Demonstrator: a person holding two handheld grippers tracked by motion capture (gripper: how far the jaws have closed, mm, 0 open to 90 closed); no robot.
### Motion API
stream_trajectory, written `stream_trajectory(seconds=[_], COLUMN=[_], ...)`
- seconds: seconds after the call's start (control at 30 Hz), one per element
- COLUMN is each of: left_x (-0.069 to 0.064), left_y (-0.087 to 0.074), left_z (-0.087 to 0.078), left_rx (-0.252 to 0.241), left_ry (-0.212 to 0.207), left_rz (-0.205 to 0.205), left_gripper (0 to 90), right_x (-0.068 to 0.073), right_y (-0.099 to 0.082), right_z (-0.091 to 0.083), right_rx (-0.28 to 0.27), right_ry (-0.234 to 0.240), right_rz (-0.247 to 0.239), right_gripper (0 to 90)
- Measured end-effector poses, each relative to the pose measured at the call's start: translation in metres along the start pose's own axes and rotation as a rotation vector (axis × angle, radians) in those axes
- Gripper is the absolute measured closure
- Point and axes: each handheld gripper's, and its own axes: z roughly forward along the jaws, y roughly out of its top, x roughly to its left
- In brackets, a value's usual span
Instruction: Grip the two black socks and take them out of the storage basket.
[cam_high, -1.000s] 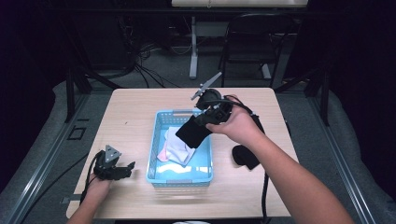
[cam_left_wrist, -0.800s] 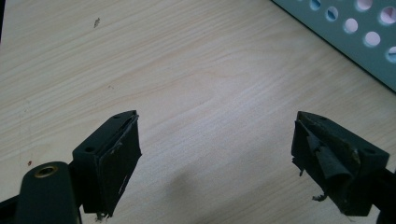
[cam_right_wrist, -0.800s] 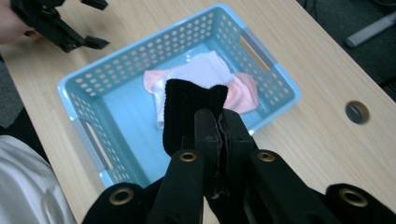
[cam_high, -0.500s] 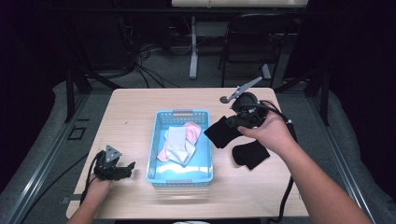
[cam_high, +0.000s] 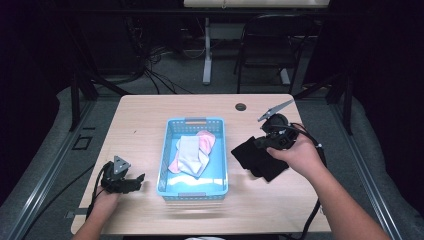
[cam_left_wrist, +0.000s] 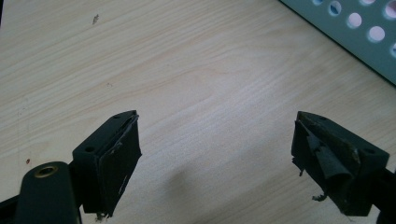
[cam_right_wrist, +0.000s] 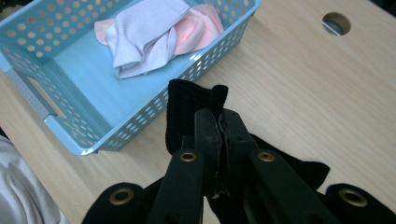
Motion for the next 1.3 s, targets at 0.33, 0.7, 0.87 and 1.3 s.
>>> stream_trajectory(seconds=[0.33, 0.7, 0.87, 1.3], left_x=[0.000, 0.000, 0.000, 0.002], left_y=[0.000, -0.001, -0.001, -0.001], left_z=[0.000, 0.001, 0.001, 0.002], left_rx=[0.003, 0.006, 0.008, 0.010], left_ry=[0.000, 0.001, 0.001, 0.005], left_rz=[0.005, 0.001, 0.003, -0.012], left_gripper=[15.6, 15.5, 15.5, 15.5], right_x=[-0.008, -0.049, -0.069, -0.092], right_y=[-0.019, -0.041, -0.054, -0.075], right_z=[0.029, 0.059, 0.070, 0.086], right_rx=[0.044, 0.097, 0.111, 0.116], right_ry=[0.010, -0.057, -0.065, -0.052], right_rz=[0.050, 0.153, 0.223, 0.327], right_gripper=[87.0, 86.9, 86.8, 78.9])
